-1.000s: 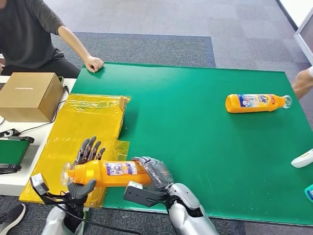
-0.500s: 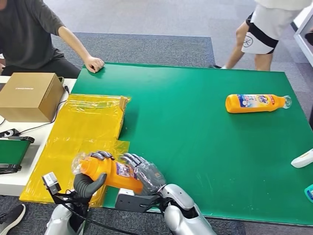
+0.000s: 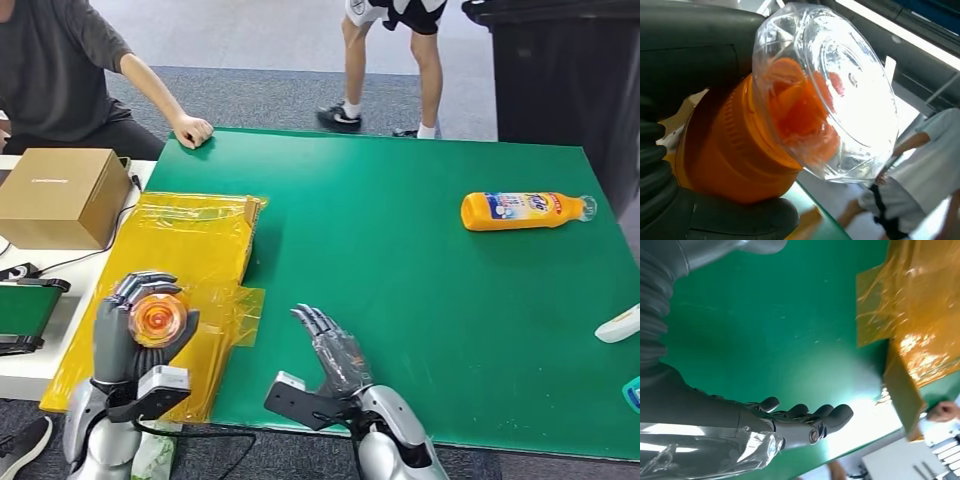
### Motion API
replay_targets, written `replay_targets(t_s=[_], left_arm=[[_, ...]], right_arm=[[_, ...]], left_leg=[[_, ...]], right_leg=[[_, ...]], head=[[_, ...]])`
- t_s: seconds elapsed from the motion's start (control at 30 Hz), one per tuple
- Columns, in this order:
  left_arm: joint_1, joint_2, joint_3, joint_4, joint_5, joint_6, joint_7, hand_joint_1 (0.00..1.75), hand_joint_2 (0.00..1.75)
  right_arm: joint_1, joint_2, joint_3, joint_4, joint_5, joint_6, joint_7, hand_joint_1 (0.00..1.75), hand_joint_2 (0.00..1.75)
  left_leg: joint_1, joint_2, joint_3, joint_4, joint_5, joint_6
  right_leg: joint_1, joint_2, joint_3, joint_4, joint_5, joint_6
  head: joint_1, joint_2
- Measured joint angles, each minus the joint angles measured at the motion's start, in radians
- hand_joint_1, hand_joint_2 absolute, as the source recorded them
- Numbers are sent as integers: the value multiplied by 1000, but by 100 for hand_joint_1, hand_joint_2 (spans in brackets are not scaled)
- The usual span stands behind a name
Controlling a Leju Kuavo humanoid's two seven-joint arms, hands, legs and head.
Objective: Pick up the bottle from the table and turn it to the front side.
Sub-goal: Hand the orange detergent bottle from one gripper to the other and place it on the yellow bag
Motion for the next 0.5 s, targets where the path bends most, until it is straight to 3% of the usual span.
replay_targets(t_s=[0.1,0.23,0.5], left_arm=[[7,4,9,-13,-257,81,151,175,175],[6,38,8,29,-502,81,348,175,175],[-22,109,-6,184,-579,42,435,171,175]], right_arm=[[33,0,-47,-40,3,7,-1,0,175],[64,0,-96,-73,1,22,-15,0,175],[86,2,-139,-84,-12,37,-40,0,175]], left_leg=[[0,0,0,0,-1,0],[0,0,0,0,-1,-1],[0,0,0,0,-1,-1]], right_leg=[[0,0,0,0,0,0],[0,0,-1,0,0,0],[0,0,-1,0,-1,-1]], head=[[0,0],[0,0],[0,0]])
